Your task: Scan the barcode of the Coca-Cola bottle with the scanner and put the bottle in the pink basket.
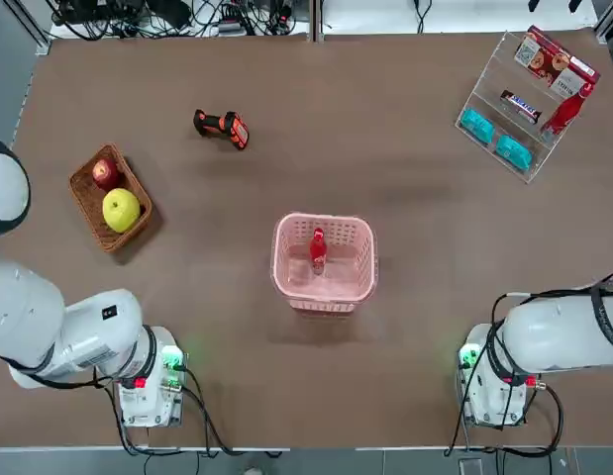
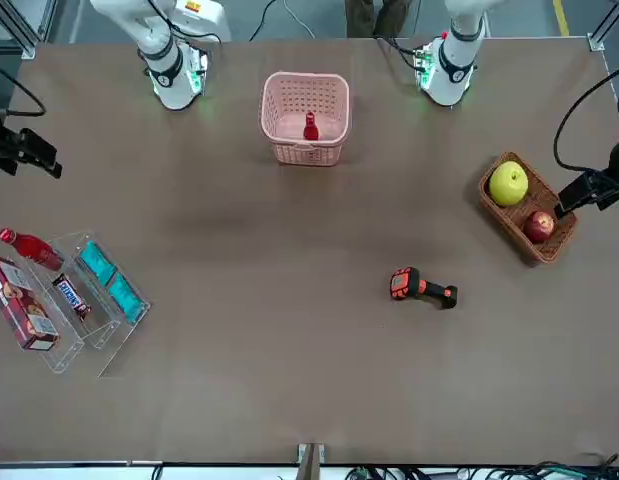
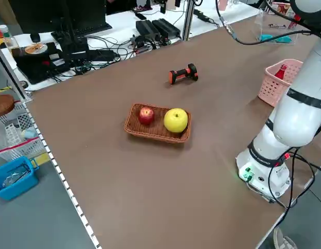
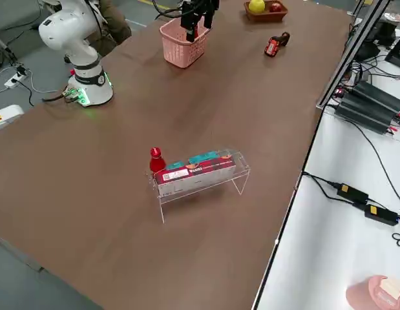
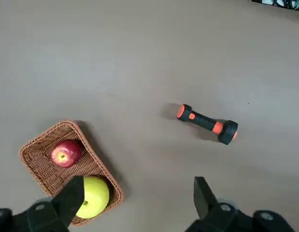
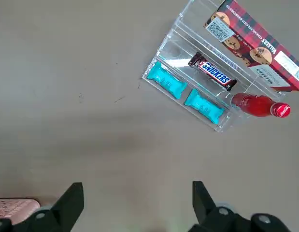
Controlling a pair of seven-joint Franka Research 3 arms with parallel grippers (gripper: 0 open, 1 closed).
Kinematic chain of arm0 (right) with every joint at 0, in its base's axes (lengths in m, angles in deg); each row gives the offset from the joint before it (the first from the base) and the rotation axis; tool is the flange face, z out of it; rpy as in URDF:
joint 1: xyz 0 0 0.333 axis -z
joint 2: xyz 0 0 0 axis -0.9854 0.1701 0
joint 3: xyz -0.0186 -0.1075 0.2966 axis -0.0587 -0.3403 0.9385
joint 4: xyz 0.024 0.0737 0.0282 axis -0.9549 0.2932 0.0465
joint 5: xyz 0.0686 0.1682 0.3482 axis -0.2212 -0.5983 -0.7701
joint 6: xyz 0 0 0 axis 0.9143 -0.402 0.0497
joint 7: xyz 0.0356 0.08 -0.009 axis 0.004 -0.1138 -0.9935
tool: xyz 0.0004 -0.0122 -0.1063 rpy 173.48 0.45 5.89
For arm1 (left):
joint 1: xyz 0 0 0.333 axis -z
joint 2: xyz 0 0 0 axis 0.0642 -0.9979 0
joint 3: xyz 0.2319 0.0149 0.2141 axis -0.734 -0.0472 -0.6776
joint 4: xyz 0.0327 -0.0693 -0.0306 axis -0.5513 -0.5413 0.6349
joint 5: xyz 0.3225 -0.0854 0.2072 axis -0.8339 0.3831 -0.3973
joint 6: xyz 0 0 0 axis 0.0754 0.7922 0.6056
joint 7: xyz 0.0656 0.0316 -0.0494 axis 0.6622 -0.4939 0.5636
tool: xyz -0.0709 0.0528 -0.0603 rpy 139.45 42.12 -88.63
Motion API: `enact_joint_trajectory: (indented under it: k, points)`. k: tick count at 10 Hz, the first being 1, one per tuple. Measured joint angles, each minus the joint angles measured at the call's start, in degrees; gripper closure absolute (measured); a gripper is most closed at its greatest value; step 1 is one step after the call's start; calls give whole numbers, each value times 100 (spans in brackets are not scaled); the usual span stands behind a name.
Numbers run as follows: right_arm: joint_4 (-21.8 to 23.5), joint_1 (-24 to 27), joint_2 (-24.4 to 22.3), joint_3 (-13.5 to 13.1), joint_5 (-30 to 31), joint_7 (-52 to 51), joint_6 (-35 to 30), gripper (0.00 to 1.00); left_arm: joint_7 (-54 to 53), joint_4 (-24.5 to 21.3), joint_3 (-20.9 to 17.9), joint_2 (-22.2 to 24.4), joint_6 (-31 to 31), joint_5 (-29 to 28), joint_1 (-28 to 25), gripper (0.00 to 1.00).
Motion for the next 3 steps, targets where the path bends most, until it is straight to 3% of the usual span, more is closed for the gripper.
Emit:
enact_joint_trajectory:
  k: [3]
  points:
    - [-2, 1, 0, -5, 0, -1, 0, 1, 15, 0, 5, 61, 52, 0, 14, 0]
